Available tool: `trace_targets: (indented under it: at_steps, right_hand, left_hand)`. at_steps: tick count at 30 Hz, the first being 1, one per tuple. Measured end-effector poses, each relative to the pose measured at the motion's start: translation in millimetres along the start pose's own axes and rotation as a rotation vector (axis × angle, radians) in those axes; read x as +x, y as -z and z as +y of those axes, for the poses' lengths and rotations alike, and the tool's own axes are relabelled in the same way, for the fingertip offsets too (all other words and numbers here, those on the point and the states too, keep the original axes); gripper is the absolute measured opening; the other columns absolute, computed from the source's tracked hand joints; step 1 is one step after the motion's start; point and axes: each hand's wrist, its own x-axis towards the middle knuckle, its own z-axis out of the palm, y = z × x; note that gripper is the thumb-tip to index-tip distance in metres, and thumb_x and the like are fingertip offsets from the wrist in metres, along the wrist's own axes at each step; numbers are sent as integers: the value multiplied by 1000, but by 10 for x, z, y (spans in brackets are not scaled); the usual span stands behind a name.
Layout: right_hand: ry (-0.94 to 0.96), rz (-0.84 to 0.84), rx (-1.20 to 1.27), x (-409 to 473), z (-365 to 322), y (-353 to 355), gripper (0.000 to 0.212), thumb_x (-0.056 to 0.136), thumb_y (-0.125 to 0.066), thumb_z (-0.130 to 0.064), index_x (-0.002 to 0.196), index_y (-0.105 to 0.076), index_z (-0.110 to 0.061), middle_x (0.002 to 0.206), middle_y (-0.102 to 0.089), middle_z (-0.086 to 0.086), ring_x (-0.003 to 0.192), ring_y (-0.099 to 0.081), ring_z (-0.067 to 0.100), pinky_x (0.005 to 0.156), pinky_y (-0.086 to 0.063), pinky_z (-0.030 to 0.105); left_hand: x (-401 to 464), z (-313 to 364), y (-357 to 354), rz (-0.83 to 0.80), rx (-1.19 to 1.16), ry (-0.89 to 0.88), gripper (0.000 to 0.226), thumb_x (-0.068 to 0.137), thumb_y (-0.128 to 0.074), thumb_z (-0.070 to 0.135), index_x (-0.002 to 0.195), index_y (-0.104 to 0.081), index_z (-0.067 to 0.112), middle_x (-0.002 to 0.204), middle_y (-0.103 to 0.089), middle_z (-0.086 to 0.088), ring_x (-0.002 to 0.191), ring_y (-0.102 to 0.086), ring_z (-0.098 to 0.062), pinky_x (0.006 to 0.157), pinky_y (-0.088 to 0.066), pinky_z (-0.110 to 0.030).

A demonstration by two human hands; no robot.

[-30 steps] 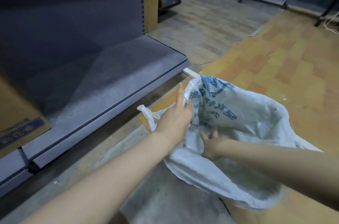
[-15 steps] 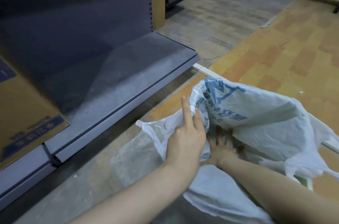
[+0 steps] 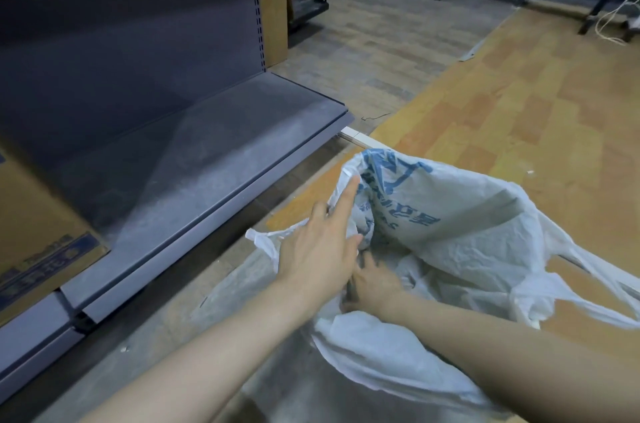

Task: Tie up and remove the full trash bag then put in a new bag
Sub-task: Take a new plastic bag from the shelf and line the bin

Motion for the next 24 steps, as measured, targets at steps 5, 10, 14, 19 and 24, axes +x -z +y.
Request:
trace_targets:
  at_steps: [5, 10, 14, 19, 24]
  right_hand:
    - [-18, -134, 9, 8, 155, -97, 103, 72, -50, -76, 144, 17, -45, 154, 30, -5, 139, 24, 45, 102, -16, 75]
    - [20, -227, -66, 121, 289, -154, 104, 69, -46, -82, 142, 20, -47, 153, 34, -2, 133, 36, 46, 105, -8, 75]
    - [78, -248, -252, 101, 268, -11, 91, 82, -44, -70, 142, 20, -47, 154, 31, -3, 137, 28, 46, 104, -13, 75]
    - [66, -301, -597, -403, 290, 436, 74, 91, -35, -61, 148, 7, -40, 160, 8, 8, 143, 5, 46, 107, -9, 68]
    - [175, 15, -801, -1302, 798, 932, 62, 90, -37, -60, 141, -38, -26, 151, -27, 16, 137, -23, 36, 112, -13, 49]
  left_hand:
    - [246, 116, 80, 34, -19, 2, 63, 92, -46, 12, 144, -18, 34, 120, -46, -7, 76, -48, -32, 63, -33, -33]
    - [126, 95, -1, 85, -74, 17, 78, 80, -40, -5, 145, -18, 32, 116, -50, -9, 80, -52, -32, 65, -34, -33]
    - [57, 52, 11, 110, -30, 124, 79, 82, -42, -3, 147, -12, 31, 127, -44, -9, 83, -52, -35, 66, -32, -32]
    - [9, 87, 3, 125, 47, 191, 81, 83, -46, 1, 148, -6, 28, 130, -41, -7, 87, -59, -35, 62, -32, -32]
    - [26, 76, 42, 135, 47, 194, 78, 83, -46, 0, 148, -9, 26, 129, -43, -9, 87, -59, -35, 63, -34, -34]
